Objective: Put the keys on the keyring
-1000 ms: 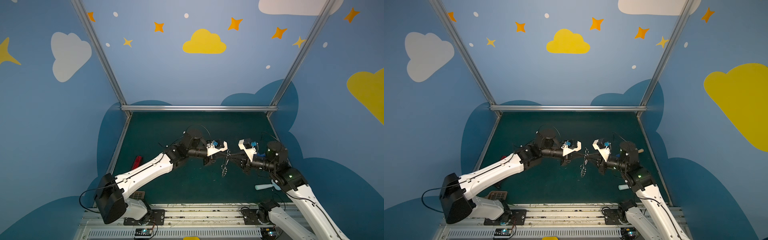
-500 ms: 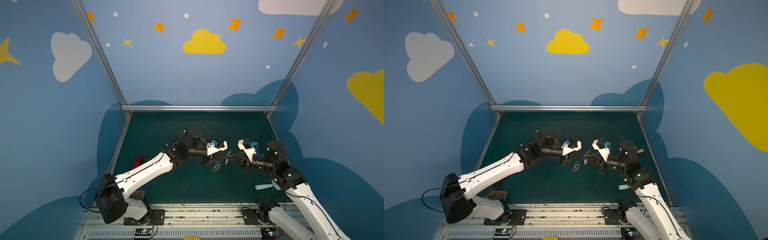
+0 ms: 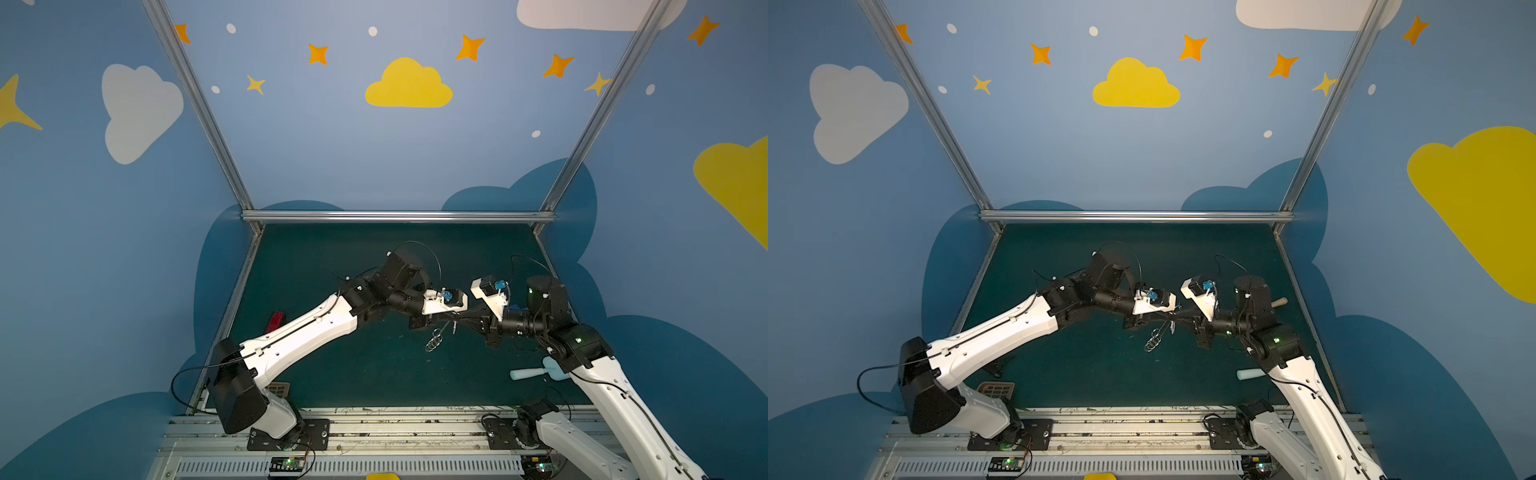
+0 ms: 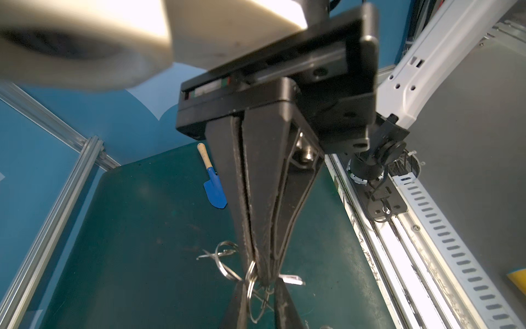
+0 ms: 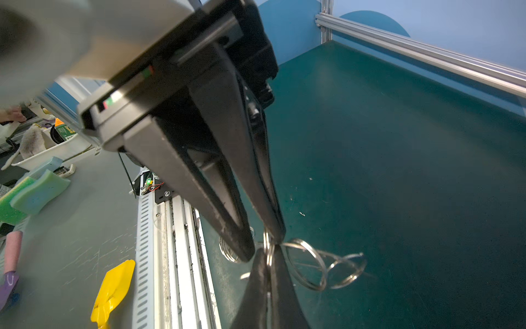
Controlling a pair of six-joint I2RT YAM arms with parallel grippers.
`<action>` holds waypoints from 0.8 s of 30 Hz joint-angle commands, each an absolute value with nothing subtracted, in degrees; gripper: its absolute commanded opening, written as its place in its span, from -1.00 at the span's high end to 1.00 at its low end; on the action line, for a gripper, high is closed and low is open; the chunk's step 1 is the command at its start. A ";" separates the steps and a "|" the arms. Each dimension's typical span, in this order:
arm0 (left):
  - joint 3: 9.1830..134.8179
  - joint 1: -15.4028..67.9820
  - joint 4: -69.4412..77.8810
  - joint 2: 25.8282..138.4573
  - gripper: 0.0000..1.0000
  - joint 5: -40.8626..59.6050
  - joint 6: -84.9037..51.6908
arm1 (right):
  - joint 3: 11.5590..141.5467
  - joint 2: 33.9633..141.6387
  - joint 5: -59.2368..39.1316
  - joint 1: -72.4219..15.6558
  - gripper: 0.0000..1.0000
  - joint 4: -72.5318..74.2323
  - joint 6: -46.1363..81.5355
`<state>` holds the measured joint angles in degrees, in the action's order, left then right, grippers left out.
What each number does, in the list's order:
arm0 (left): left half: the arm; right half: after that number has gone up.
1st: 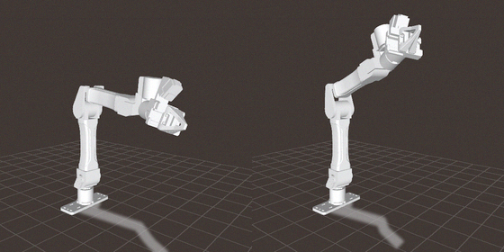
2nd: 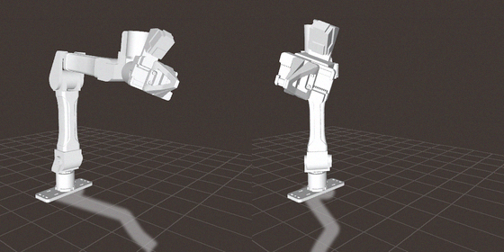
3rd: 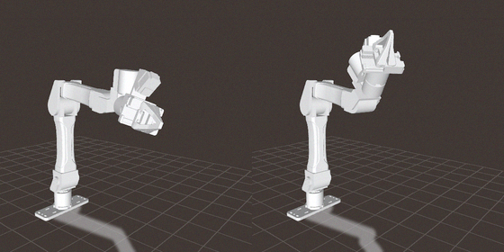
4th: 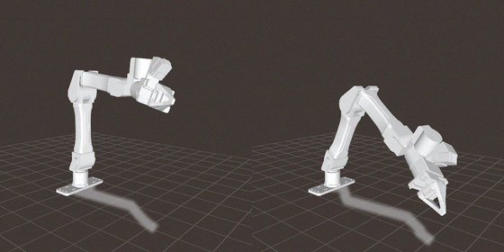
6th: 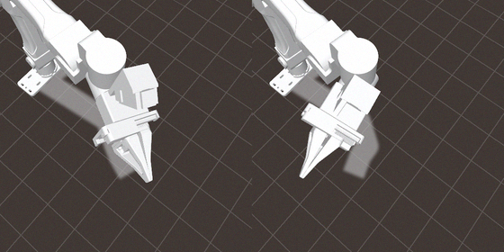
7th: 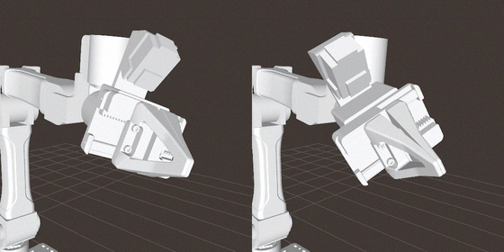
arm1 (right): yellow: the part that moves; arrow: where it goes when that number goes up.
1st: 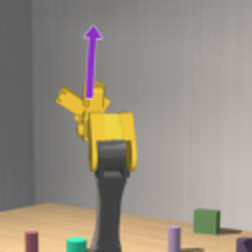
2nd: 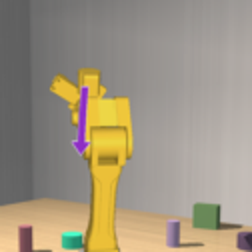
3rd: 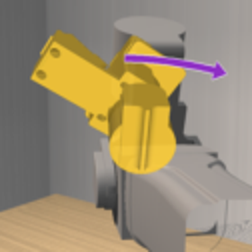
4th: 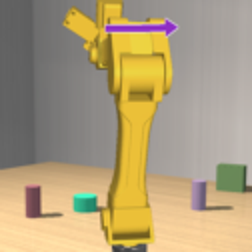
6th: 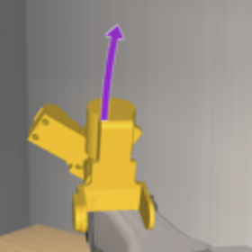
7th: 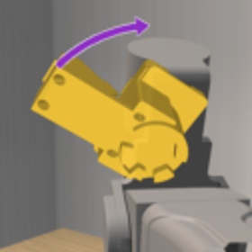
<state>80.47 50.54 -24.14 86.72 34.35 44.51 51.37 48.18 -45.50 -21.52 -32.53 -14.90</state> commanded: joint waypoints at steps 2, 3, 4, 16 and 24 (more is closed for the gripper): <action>82.69 50.68 -31.34 87.69 0.60 32.58 48.81 | 53.92 48.42 -45.95 -21.45 1.00 -35.27 -17.14; 82.96 50.71 -31.83 87.74 0.60 32.45 49.20 | 54.05 48.51 -45.97 -21.43 1.00 -35.52 -17.12; 83.33 50.72 -32.28 87.81 0.60 32.35 49.45 | 54.13 48.57 -46.04 -21.44 1.00 -35.76 -17.13; 85.67 51.19 -33.42 89.29 0.62 34.85 49.53 | 54.36 49.22 -46.54 -21.45 1.00 -36.39 -19.26; 86.13 51.46 -32.35 90.22 0.67 35.84 48.20 | 53.91 49.61 -47.21 -21.48 1.00 -35.44 -18.37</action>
<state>84.64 51.07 -32.08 89.60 33.89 48.90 52.45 49.60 -46.00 -21.47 -36.27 -18.44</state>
